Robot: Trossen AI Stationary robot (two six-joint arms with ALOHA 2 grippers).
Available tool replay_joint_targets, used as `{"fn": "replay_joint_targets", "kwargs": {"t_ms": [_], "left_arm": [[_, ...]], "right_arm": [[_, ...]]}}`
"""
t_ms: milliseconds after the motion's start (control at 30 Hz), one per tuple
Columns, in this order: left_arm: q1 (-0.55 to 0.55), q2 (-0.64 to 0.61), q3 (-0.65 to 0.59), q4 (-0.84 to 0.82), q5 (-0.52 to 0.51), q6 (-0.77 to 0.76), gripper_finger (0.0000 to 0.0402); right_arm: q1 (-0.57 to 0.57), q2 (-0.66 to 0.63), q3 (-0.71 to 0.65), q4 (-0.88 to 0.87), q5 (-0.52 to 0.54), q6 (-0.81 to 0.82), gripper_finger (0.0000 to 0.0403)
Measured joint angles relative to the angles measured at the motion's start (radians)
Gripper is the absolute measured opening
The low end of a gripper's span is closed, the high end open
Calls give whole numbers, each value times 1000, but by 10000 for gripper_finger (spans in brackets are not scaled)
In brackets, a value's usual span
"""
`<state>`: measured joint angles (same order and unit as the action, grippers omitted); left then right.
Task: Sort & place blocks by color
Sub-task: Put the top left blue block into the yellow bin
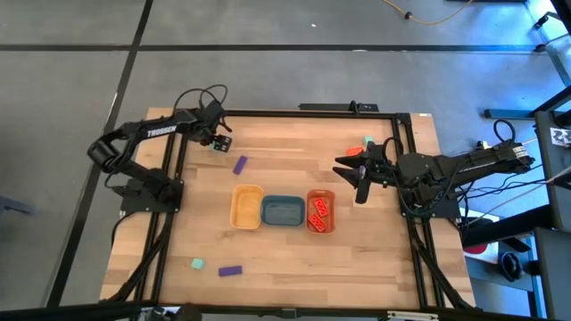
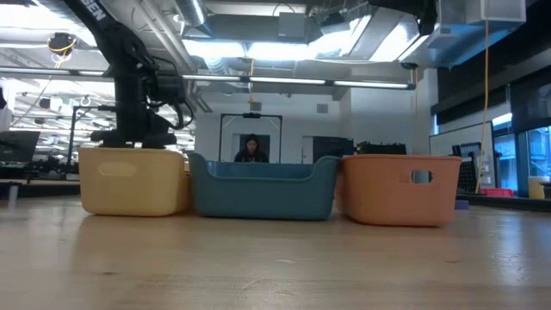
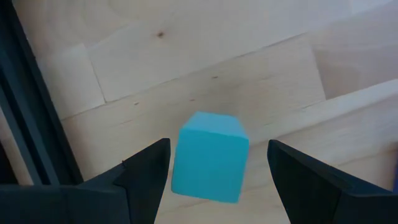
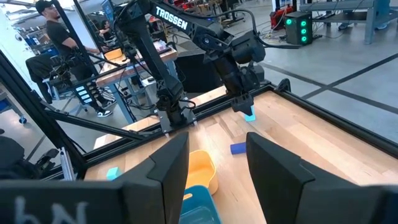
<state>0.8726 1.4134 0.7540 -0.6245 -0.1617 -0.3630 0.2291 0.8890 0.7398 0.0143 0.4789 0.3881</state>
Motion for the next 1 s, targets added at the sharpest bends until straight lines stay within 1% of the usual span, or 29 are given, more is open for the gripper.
{"fn": "replay_joint_targets", "kwargs": {"t_ms": [67,167,267,467,533,667,800,900,1000], "left_arm": [[0,6,0,-1,0,0,259],[0,7,0,-1,-2,18,242],[0,7,0,-2,-5,26,209],[-2,-2,0,14,7,59,125],[-3,-27,0,12,22,61,124],[-23,-129,0,14,25,60,124],[-79,-291,0,18,27,32,124],[-158,-427,0,48,64,-11,124],[-275,-548,0,109,71,-79,124]], "right_arm": [[0,0,0,0,0,2,163],[0,0,0,0,0,3,163],[0,0,0,0,0,3,163],[0,0,0,0,0,57,163],[0,0,0,0,0,57,163],[0,0,0,0,0,57,163],[0,0,0,0,0,55,163],[0,0,0,0,0,52,163],[0,0,0,0,0,52,163]]}}
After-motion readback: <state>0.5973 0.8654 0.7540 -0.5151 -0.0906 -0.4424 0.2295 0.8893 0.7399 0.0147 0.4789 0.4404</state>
